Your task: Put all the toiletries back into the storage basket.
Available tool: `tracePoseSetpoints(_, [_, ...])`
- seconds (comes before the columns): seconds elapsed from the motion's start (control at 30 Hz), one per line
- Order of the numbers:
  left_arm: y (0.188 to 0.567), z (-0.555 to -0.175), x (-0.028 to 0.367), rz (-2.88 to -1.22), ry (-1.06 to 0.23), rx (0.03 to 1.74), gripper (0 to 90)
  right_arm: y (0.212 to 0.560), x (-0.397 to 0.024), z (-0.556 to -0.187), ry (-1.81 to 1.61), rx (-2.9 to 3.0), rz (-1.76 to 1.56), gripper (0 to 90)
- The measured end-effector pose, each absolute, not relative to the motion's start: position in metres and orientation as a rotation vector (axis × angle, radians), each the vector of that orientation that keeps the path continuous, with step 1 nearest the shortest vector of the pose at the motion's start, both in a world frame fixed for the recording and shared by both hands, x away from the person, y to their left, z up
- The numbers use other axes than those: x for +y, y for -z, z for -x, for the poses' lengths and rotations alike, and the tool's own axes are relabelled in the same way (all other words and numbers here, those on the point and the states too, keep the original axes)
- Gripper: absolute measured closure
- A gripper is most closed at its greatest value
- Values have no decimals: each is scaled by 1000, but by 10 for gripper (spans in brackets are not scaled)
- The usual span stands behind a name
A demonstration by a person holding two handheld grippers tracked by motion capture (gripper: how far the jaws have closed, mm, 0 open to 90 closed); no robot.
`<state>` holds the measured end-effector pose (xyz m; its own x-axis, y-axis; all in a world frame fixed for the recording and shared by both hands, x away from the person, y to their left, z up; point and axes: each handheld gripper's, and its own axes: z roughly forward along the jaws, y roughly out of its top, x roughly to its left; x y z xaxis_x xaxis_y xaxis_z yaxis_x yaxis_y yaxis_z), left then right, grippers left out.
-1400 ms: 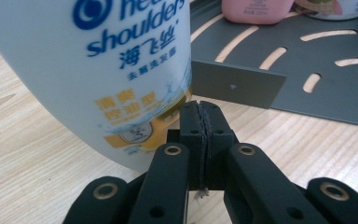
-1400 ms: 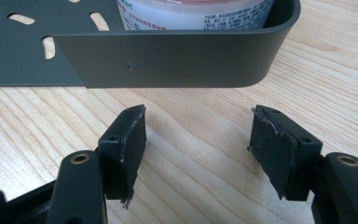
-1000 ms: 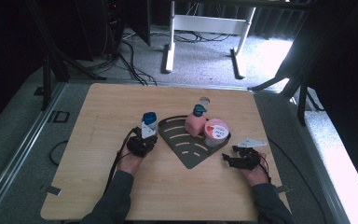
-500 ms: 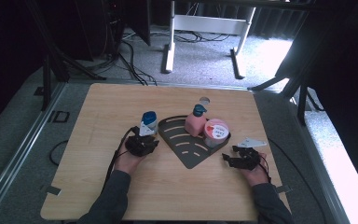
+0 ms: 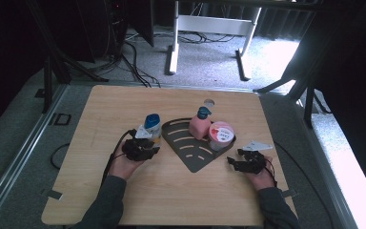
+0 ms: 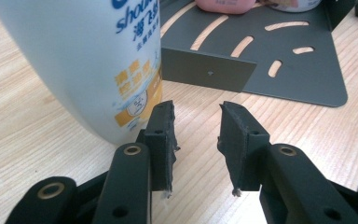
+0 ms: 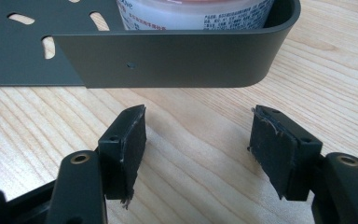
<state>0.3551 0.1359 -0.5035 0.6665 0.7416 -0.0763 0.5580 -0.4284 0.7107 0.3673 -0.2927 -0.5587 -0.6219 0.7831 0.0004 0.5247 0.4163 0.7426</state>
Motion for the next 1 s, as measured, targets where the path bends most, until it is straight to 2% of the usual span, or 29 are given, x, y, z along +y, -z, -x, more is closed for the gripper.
tracePoseSetpoints(0.17, [499,-356,142,-2120,-256,985,558,559,-293,-367,-1036,2330,-1124,357])
tracePoseSetpoints(0.57, [489,-356,156,-2146,-328,992,526,559,-293,-367,-1037,2330,-1125,357])
tracePoseSetpoints(1.0, [483,-366,162,-2131,-409,1048,421,559,-293,-367,-1037,2330,-1125,357])
